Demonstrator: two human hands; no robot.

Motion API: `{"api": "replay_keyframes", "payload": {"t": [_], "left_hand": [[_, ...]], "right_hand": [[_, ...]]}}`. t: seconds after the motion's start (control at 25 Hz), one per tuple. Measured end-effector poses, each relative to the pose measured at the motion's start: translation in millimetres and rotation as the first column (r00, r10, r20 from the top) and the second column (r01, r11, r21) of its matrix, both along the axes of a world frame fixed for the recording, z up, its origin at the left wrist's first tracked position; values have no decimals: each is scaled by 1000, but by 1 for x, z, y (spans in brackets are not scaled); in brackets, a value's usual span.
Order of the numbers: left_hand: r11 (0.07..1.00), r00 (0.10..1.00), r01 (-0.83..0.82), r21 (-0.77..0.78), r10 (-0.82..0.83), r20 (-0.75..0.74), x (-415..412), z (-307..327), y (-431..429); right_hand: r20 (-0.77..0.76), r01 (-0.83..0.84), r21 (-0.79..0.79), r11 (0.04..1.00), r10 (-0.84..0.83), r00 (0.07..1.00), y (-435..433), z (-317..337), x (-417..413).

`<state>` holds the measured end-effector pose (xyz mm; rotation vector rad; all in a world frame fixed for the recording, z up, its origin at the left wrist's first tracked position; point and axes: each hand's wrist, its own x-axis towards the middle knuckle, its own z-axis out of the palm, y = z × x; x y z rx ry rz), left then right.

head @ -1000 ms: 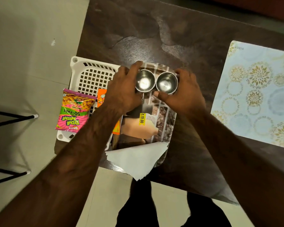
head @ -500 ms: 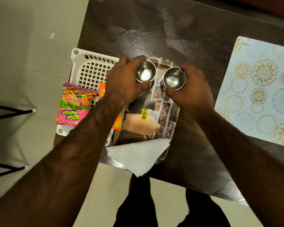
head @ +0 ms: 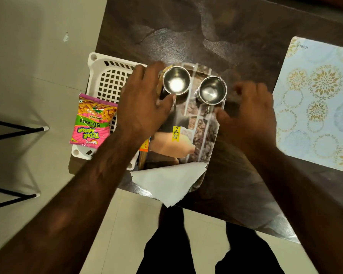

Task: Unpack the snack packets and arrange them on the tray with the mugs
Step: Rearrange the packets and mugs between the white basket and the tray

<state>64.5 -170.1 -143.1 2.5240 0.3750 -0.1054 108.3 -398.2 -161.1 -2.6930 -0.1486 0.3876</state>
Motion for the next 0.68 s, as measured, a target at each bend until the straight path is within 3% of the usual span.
{"api": "replay_keyframes", "payload": {"t": [0.08,0.16,0.28,0.36,0.44,0.56,0.68], "left_hand": [[999,999,33,-33,-34,-31,-41,6,4],[992,975,112,-59,-121,-189,-89,9,-1],[974,903,197,-112,-225,-368,-151,4,-16],[978,890,176,-115,-208,-406,-170,-6,-22],[989,906,90,-117,-130,-402,-176,-14,-24],[990,924,32,-138,-82,-372,-178,-21,-30],[979,939,-141,-147,85,-334,-185,-20,-34]], "right_hand": [[-48,-78,47,996,80,996,-14,-1,-22],[-220,-184,150,971,214,952,-17,-3,-51],[-382,-385,284,878,472,795,3,-7,-97],[-429,-555,239,797,600,675,23,-16,-115],[-395,-665,143,733,659,641,39,-23,-119],[-390,-694,62,717,658,645,47,-33,-119],[-521,-561,199,803,572,633,37,-42,-117]]}}
